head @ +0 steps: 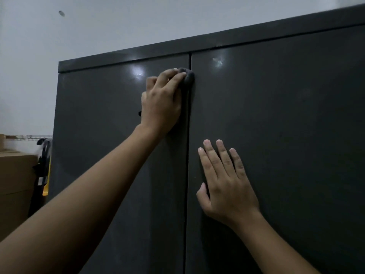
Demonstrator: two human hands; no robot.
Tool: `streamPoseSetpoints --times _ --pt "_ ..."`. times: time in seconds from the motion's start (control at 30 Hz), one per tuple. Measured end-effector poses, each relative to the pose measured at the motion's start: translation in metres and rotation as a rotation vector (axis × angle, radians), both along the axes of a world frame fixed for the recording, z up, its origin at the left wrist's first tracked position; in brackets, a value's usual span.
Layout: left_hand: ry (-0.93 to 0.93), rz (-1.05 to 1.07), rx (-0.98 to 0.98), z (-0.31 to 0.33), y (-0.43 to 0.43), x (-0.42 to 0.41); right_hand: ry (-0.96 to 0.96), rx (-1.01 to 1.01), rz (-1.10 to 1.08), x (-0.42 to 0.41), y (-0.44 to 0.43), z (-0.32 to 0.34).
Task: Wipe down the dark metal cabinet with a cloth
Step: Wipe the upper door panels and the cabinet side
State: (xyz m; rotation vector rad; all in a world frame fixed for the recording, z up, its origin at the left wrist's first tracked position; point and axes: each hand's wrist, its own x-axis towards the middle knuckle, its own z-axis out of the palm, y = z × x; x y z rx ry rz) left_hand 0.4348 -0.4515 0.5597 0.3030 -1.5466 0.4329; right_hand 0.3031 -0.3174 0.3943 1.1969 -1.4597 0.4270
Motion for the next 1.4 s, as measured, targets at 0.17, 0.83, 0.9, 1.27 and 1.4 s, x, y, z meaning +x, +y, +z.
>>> streamPoseSetpoints --times 0.17,0.83,0.9,1.27,1.4 --pt "-0.102 -0.023 -0.176 -0.06 -0.021 0.01 -0.055 -0.086 0.107 0.004 0.002 0.009" --pt "0.174 -0.101 0.071 0.043 -0.109 0.066 -0.066 -0.222 -0.055 0.044 -0.068 0.118" --pt "0.198 -0.098 0.115 0.033 -0.13 0.082 -0.056 -0.242 -0.069 0.045 -0.069 0.118" --pt "0.09 -0.023 0.157 -0.023 -0.209 0.161 -0.08 -0.279 -0.066 0.074 -0.088 0.121" --pt "0.122 -0.101 0.2 -0.044 -0.22 0.169 -0.035 -0.122 0.1 0.097 -0.116 0.141"
